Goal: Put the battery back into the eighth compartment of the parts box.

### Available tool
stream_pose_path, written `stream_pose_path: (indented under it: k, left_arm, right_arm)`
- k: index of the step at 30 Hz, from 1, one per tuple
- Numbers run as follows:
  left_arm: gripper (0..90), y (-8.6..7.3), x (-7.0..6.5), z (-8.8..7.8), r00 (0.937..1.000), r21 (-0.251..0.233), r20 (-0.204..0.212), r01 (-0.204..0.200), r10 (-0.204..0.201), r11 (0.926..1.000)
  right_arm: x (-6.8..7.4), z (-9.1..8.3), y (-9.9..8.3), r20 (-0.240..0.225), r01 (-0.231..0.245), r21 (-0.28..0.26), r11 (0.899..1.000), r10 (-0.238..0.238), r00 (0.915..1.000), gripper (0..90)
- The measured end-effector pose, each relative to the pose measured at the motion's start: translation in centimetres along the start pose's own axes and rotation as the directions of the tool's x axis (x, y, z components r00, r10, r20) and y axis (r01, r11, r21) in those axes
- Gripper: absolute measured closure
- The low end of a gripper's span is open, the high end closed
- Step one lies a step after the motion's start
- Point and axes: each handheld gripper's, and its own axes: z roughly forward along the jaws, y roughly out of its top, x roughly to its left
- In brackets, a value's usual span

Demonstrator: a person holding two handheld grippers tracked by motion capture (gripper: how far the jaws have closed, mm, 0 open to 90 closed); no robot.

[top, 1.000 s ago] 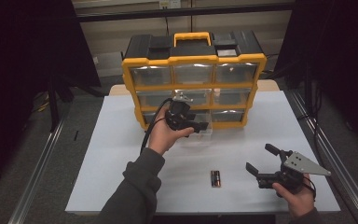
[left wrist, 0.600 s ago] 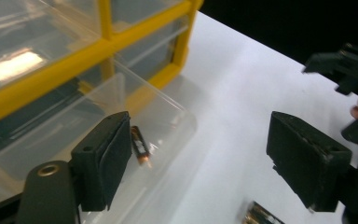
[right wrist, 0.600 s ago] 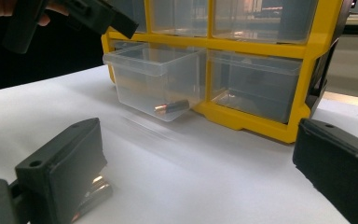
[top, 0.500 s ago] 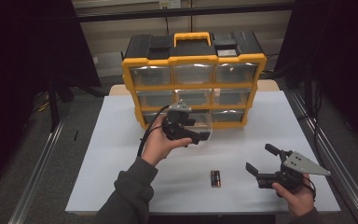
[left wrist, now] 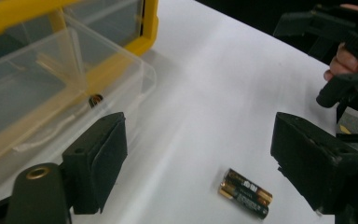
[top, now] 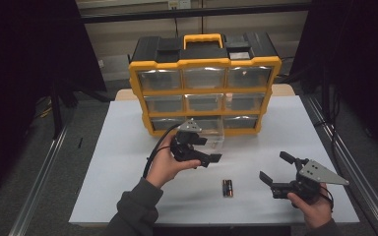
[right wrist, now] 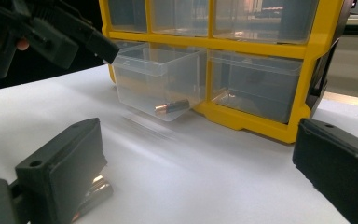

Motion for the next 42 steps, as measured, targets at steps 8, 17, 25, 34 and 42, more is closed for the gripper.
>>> stream_pose_path:
  k: [8,17,25,34,42]
  left_arm:
    - [16.4,-1.3,-0.2,0.3,1.0000,0.016,0.001,0.001,-0.001,0.9999]
    - [15.6,-2.9,-1.0,1.3,0.9994,0.044,0.022,-0.028,0.027,0.9987]
    - [19.6,-4.2,-1.8,2.6,0.9975,0.088,0.031,-0.066,0.064,0.9939]
    - [27.4,-5.2,-2.4,4.0,0.9979,0.113,0.013,-0.064,0.063,0.9915]
    - [36.7,-6.0,-3.4,5.2,0.9965,0.137,0.012,-0.083,0.083,0.9871]
  right_arm:
    - [0.0,0.0,0.0,0.001,0.001,0.001,1.000,-0.001,1.0000,1.7]
    - [0.0,0.0,0.0,0.001,0.000,0.002,1.000,0.000,1.0000,2.0]
    - [0.0,0.0,0.0,0.000,0.004,0.002,1.000,-0.004,1.0000,2.0]
    - [0.0,-0.1,0.0,0.005,0.006,-0.001,1.000,-0.006,1.0000,2.0]
    - [0.0,-0.1,0.1,0.006,0.007,-0.002,1.000,-0.007,1.0000,2.1]
